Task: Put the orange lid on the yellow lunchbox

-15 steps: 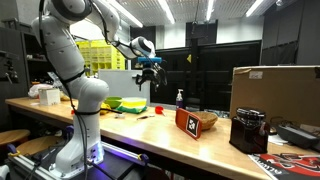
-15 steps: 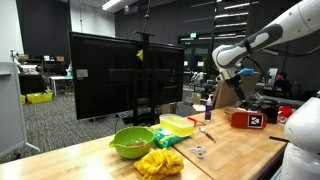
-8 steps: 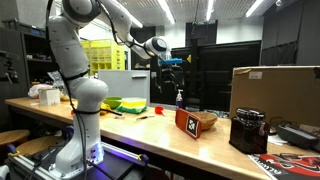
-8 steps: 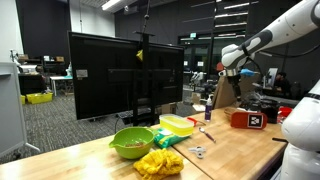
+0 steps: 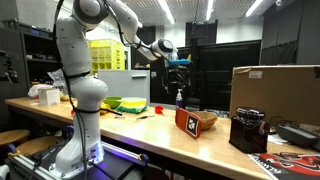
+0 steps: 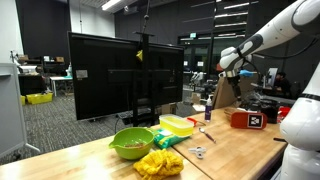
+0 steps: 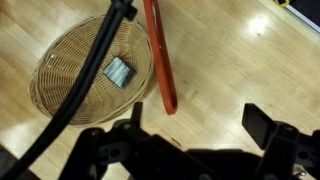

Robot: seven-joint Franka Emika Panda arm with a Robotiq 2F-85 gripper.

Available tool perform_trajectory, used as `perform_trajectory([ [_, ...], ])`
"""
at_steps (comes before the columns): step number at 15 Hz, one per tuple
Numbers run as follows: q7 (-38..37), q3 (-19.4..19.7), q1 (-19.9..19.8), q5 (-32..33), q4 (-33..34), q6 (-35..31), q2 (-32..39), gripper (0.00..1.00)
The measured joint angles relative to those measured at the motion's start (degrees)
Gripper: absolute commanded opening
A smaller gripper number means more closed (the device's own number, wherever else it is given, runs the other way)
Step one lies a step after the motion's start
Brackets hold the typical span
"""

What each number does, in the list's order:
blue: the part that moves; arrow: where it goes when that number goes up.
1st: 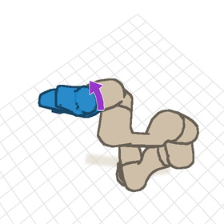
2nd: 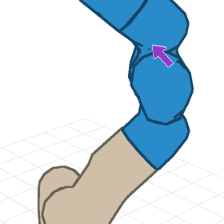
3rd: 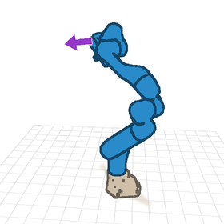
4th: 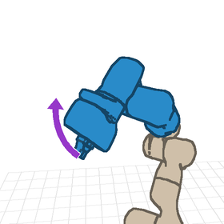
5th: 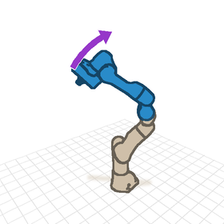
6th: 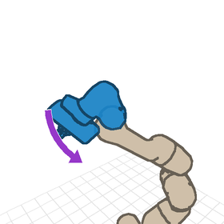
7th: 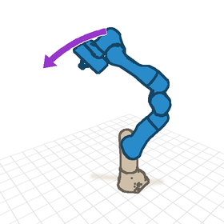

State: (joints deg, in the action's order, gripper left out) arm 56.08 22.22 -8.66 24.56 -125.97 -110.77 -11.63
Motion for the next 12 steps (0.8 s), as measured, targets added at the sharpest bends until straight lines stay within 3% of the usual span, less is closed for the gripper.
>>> perform_trajectory([
  [9,10.99,-0.04,-2.19,-8.95,-4.59,-12.58,-0.11,1.00],
  [12,15.55,0.22,-3.28,-9.23,-6.52,-16.72,-0.13,1.00],
])
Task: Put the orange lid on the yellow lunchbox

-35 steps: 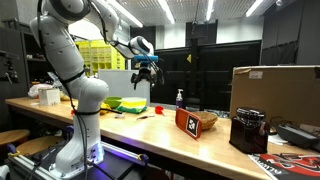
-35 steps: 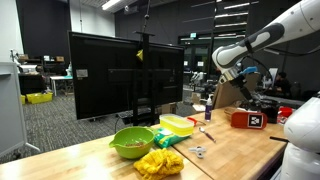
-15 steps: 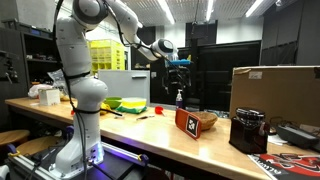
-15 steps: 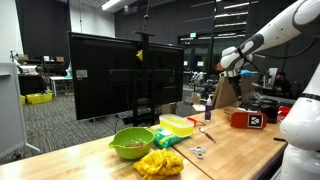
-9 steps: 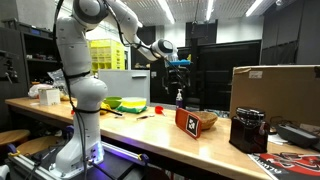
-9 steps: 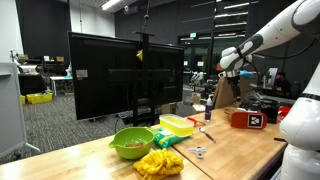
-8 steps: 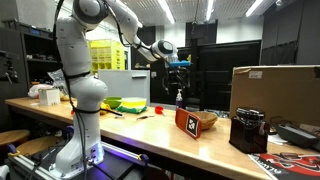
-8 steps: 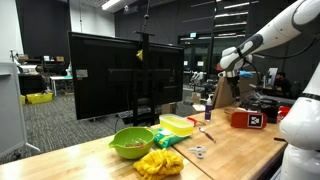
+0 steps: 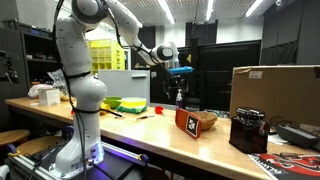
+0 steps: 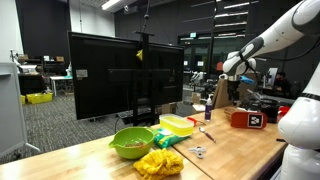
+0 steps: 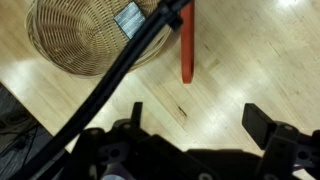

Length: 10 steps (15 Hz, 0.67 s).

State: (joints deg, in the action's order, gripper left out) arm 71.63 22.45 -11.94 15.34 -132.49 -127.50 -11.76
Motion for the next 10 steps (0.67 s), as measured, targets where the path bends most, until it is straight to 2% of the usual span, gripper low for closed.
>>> perform_trajectory([
  [4,7.09,1.17,-1.57,-1.14,-1.33,-2.97,0.00,1.00],
  [10,15.58,4.41,-4.50,-6.94,-2.50,-2.04,0.18,1.00],
])
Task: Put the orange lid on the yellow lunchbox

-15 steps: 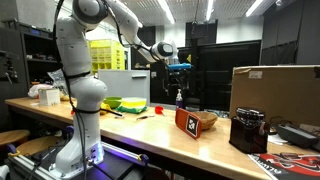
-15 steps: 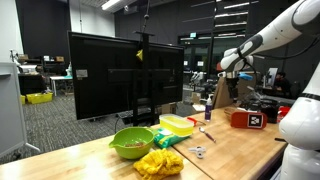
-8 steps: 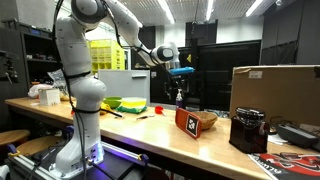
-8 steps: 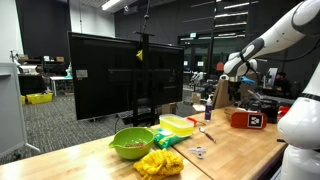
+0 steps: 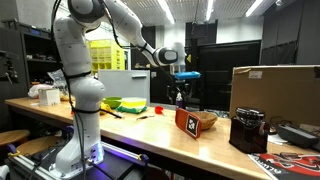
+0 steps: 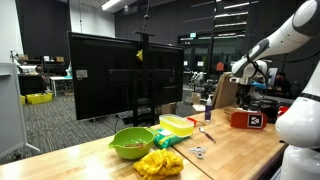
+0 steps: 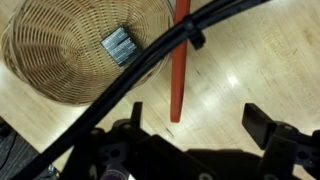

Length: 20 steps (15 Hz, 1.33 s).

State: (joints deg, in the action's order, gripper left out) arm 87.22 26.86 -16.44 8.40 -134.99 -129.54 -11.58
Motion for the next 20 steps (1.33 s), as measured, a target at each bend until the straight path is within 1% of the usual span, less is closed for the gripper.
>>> perform_trajectory([
  [6,2.34,1.20,-2.36,-0.14,0.07,1.83,1.25,1.00],
  [10,2.52,1.19,-2.55,-1.00,0.75,1.85,3.23,1.00],
  [14,3.75,1.01,-2.54,-3.92,1.94,1.75,5.99,1.00],
  [15,4.17,0.93,-2.54,-4.66,2.33,1.75,6.71,0.94],
  [16,4.57,0.84,-2.54,-5.37,2.68,1.75,7.37,0.73],
  [17,4.85,0.76,-2.55,-5.94,3.08,1.75,8.02,0.70],
  [18,5.07,0.67,-2.55,-6.46,3.47,1.75,8.62,0.70],
  [20,5.62,0.52,-2.60,-7.43,4.22,1.75,9.69,0.58],
])
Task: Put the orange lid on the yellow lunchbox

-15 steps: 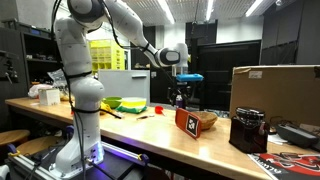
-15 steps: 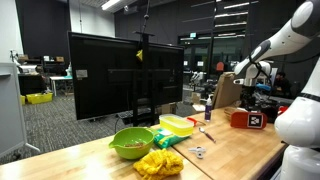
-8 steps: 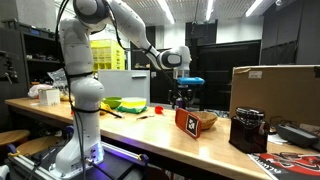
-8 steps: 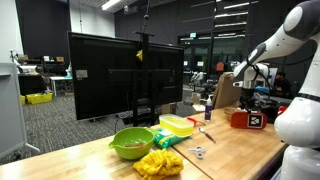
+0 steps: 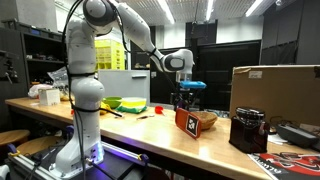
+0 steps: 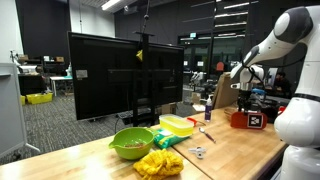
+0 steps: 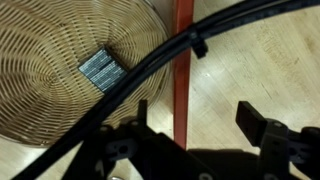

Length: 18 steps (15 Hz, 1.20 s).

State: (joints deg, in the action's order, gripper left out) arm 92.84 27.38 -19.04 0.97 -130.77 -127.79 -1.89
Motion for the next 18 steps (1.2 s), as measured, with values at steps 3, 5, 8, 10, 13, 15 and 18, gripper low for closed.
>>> perform_trajectory([
  [3,0.72,-0.12,-0.15,-1.52,0.85,-0.02,1.11,0.34],
  [5,1.10,-0.22,-0.36,-2.19,1.29,-0.05,1.58,0.19],
  [8,1.19,-0.38,-0.60,-2.26,1.87,-0.05,1.89,0.00],
  [10,1.18,-0.51,-0.62,-2.26,2.23,0.05,1.90,0.01],
  [13,1.14,-0.90,-0.62,-1.86,2.85,0.97,1.82,0.03],
  [15,0.85,-1.27,-0.62,-1.06,3.28,2.36,1.51,0.03],
  [18,-1.40,-2.32,-0.60,1.82,3.91,6.34,-0.12,0.03],
])
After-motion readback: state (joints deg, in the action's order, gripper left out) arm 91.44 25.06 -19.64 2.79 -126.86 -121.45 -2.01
